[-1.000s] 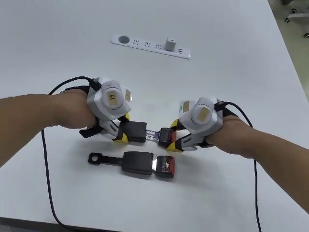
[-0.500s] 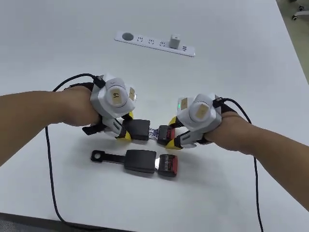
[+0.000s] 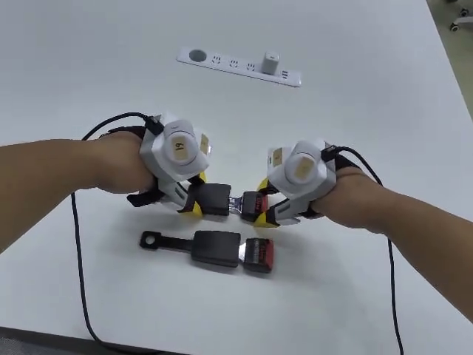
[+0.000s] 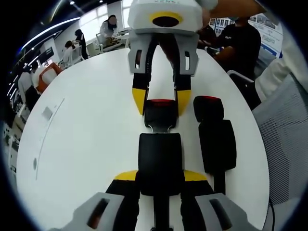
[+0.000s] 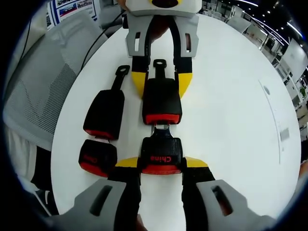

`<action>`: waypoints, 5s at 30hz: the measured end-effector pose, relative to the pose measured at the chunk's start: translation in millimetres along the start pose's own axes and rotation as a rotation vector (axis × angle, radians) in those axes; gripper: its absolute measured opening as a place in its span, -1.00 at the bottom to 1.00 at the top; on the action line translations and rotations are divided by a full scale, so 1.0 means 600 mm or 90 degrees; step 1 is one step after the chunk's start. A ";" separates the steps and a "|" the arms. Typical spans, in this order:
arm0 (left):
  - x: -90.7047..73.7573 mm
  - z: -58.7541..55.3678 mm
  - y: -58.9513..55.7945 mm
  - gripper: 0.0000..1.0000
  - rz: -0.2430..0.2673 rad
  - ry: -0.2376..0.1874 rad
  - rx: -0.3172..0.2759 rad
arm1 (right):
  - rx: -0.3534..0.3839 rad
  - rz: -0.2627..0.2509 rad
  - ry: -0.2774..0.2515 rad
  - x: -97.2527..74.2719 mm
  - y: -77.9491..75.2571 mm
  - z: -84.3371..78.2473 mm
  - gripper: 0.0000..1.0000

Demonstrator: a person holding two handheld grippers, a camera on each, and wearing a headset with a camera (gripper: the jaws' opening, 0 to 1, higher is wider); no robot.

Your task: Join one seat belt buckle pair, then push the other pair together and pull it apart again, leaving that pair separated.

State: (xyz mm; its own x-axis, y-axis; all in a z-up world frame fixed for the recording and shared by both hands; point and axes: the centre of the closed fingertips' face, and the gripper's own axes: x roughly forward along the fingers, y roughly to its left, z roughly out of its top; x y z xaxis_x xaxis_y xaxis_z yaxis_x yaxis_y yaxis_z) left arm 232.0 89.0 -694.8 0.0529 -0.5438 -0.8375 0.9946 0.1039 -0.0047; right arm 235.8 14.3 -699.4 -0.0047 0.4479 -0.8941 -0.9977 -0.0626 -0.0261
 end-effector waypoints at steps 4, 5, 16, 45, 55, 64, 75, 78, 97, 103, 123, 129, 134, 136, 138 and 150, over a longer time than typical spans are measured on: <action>0.002 -0.001 0.001 -0.35 -0.001 0.002 0.000 | -0.002 -0.002 -0.007 0.002 -0.001 0.006 -0.41; 0.002 -0.001 0.001 -0.35 -0.001 0.002 0.001 | 0.001 0.000 -0.010 0.005 0.001 0.011 -0.41; 0.002 0.000 -0.001 -0.36 0.000 0.005 0.001 | 0.001 -0.001 -0.006 0.009 0.001 0.022 -0.42; 0.003 -0.002 0.003 -0.35 0.004 -0.005 -0.014 | 0.027 -0.007 -0.006 -0.005 0.004 -0.005 -0.39; 0.003 -0.005 0.004 -0.34 0.004 -0.005 -0.014 | 0.033 -0.018 -0.016 -0.015 0.004 -0.030 -0.37; 0.003 -0.006 0.004 -0.34 0.005 0.000 -0.014 | 0.045 -0.027 0.004 -0.046 0.011 -0.082 -0.36; 0.001 -0.005 0.004 -0.34 0.006 -0.002 -0.015 | 0.077 -0.029 0.028 -0.077 0.016 -0.149 -0.35; 0.001 -0.004 0.003 -0.34 0.007 0.002 -0.015 | 0.080 -0.031 0.034 -0.084 0.015 -0.163 -0.35; -0.009 -0.006 0.005 -0.02 0.042 0.012 -0.004 | 0.092 -0.075 0.034 -0.100 0.012 -0.169 -0.14; -0.052 0.023 -0.010 -0.01 0.069 -0.036 -0.032 | 0.163 -0.125 -0.030 -0.127 0.017 -0.141 -0.02; -0.181 -0.070 -0.116 0.86 0.159 -0.131 -0.220 | 0.346 -0.235 -0.159 -0.188 0.127 -0.105 0.51; -0.213 -0.084 -0.138 0.99 0.200 -0.163 -0.277 | 0.375 -0.275 -0.184 -0.203 0.147 -0.097 0.83; -0.228 -0.100 -0.151 1.00 0.228 -0.187 -0.331 | 0.392 -0.298 -0.201 -0.212 0.153 -0.099 0.99; -0.232 -0.102 -0.157 1.00 0.231 -0.194 -0.342 | 0.399 -0.301 -0.203 -0.212 0.160 -0.096 1.00; -0.233 -0.104 -0.165 1.00 0.237 -0.191 -0.345 | 0.402 -0.303 -0.203 -0.212 0.172 -0.088 1.00; -0.239 -0.120 -0.172 1.00 0.257 -0.196 -0.386 | 0.434 -0.319 -0.221 -0.218 0.179 -0.088 0.99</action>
State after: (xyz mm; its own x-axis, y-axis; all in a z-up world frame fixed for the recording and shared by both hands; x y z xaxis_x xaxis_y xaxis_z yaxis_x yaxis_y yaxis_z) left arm 115.4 216.2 -613.2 0.5093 -0.5642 -0.6499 0.6755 0.7300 -0.1045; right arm 132.8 -98.1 -609.1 0.5292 0.5304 -0.6623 -0.7121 0.7021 -0.0066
